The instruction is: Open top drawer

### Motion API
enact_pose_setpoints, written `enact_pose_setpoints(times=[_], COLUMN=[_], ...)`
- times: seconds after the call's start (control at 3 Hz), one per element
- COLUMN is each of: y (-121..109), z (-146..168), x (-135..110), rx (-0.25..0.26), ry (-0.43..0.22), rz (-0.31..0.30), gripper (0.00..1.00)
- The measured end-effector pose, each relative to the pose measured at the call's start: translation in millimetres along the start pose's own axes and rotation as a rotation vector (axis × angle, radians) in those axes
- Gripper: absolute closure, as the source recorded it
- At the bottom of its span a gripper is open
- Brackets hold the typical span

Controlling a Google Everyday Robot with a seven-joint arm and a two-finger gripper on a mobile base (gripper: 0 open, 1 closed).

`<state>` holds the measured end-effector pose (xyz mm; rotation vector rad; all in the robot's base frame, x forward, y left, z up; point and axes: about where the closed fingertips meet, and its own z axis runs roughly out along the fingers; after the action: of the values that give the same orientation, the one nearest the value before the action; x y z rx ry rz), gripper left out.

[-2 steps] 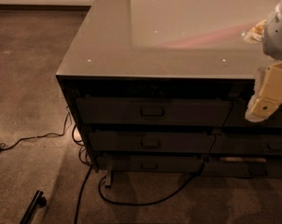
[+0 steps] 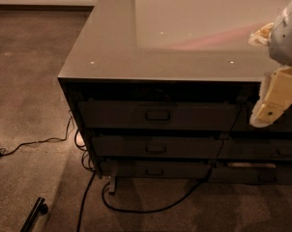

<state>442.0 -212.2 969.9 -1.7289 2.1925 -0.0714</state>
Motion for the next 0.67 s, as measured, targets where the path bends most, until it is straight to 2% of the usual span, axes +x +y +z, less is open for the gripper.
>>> enact_pose_setpoints(times=[0.33, 0.67], y=[-1.9, 0.8], z=[18.6, 40.2], x=[-15.4, -33.4], rx=[-0.015, 0.001], ry=[-0.072, -0.115], rz=[-0.035, -0.085], gripper=[0.00, 0.00])
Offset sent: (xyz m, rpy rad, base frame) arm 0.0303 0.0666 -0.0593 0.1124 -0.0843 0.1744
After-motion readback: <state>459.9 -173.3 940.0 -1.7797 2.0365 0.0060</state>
